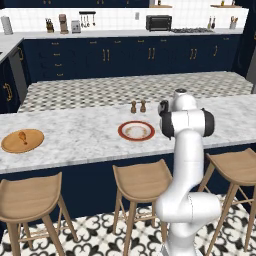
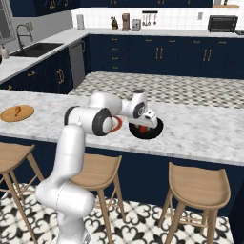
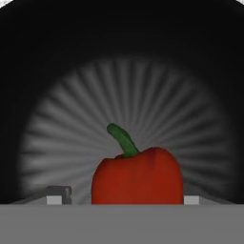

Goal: Pick the chicken drumstick and bell pepper from their plates and place them in the bowl. Then put the bowl in the fridge.

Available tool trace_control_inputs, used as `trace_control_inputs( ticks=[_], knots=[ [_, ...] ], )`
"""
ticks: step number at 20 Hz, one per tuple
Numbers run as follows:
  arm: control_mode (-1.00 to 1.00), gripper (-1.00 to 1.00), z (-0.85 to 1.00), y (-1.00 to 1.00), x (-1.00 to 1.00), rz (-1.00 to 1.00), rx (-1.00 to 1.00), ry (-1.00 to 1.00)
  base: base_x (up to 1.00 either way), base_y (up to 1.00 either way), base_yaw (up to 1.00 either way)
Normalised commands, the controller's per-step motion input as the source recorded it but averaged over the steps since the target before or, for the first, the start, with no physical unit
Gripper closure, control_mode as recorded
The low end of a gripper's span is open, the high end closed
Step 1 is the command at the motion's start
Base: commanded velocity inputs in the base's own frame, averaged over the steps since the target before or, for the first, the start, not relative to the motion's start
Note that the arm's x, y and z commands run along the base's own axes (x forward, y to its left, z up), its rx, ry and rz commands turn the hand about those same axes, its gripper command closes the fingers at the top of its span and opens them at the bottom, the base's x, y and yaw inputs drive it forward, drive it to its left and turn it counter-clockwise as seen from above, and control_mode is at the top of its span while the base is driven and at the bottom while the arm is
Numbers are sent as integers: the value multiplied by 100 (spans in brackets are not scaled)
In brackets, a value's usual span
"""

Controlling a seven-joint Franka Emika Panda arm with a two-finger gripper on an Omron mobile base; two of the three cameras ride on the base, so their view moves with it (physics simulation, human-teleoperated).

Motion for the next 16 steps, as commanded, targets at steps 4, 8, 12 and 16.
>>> trace_control_inputs(
  ticks=[4,8,12,16],
  knots=[
    [-100,-100,0,0,0,10,0,2,0,0,0],
    [-100,-100,29,0,-3,10,0,0,0,0,0],
    [-100,-100,76,1,-45,5,2,0,0,0,0],
    [-100,-100,45,24,-98,6,0,0,0,0,0]
  ],
)
